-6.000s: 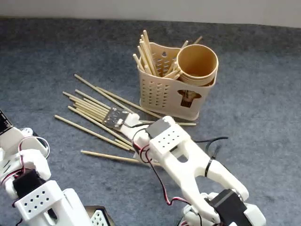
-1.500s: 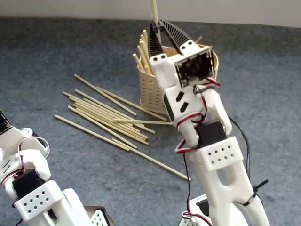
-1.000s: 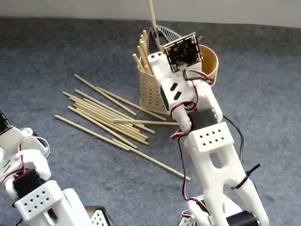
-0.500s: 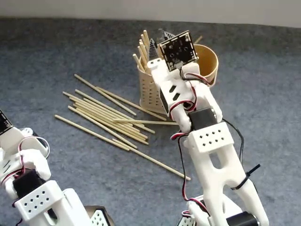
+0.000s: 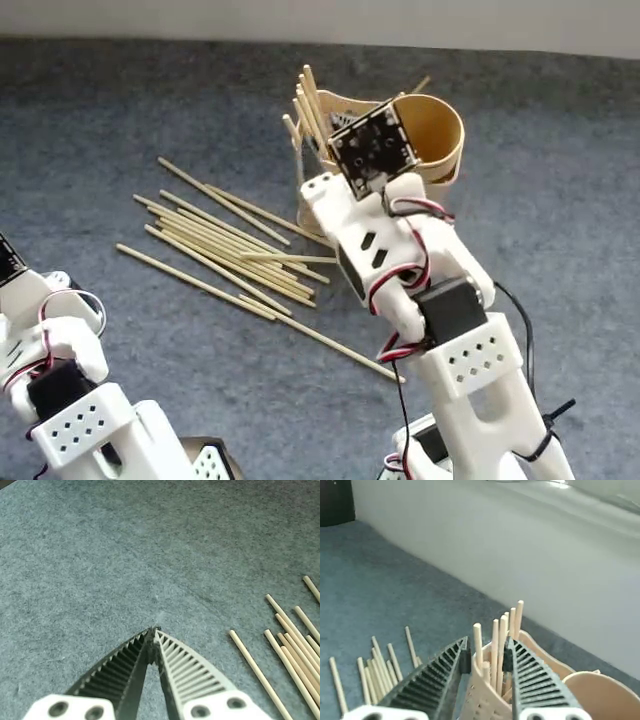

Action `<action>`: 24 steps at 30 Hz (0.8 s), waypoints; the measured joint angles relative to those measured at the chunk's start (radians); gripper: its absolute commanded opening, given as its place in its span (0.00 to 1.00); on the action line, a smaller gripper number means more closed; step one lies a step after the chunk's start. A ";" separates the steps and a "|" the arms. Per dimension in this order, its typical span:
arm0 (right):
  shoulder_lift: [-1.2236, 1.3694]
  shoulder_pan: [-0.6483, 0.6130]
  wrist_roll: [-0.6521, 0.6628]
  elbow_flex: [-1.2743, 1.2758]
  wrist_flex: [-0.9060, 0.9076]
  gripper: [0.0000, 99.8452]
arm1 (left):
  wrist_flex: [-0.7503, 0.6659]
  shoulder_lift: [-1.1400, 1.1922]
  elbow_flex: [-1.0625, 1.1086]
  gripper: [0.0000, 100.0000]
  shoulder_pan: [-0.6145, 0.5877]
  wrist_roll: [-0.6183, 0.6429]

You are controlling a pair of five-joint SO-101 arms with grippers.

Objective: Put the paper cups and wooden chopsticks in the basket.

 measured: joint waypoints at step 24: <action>0.345 -0.204 0.000 0.000 0.423 0.12 | 0.000 0.000 0.000 0.01 0.000 0.000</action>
